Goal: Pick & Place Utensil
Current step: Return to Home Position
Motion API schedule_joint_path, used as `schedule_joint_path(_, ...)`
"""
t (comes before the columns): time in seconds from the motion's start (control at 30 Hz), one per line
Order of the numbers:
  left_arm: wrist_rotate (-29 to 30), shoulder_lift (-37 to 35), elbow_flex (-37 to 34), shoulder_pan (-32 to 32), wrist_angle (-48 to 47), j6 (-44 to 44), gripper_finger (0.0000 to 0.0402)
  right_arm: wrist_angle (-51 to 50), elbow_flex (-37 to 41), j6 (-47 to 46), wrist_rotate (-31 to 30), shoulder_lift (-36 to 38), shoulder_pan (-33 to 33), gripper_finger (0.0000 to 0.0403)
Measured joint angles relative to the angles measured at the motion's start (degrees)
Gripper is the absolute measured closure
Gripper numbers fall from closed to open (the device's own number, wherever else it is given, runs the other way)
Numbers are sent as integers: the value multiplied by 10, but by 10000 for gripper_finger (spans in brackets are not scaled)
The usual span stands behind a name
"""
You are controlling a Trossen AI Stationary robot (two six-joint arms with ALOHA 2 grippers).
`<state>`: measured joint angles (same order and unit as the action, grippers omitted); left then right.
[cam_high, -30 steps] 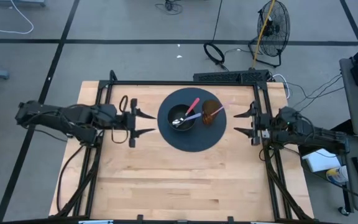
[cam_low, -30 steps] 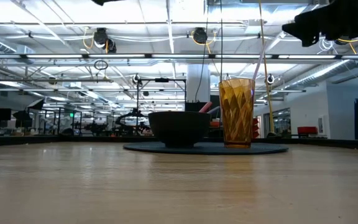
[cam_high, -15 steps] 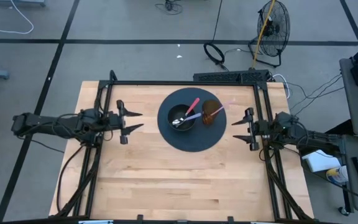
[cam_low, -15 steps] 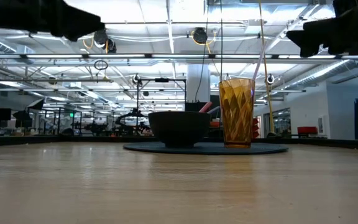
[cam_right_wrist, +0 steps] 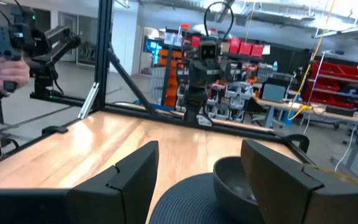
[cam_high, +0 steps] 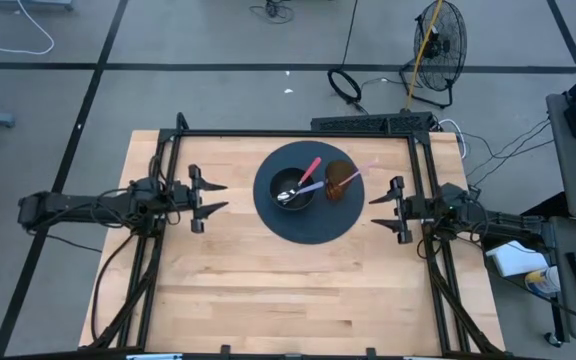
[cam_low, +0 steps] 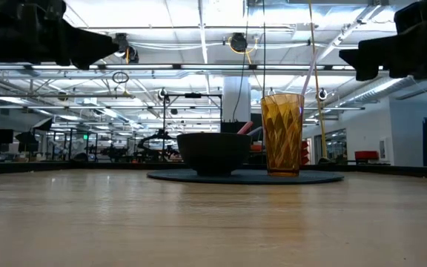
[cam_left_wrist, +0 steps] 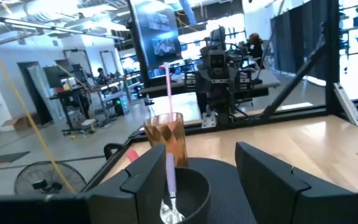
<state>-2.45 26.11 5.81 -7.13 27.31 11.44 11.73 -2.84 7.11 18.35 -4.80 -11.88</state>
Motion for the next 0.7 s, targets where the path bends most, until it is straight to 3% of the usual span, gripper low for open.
schedule_joint_path(0.3, -16, -1, -51, -8, 54, -13, 201, -17, 1, 0, 30, 0, 0, 181)
schedule_joint_path(0.7, -31, -16, -50, -8, 32, -9, 201, -36, 2, -2, 42, 8, -1, 186)
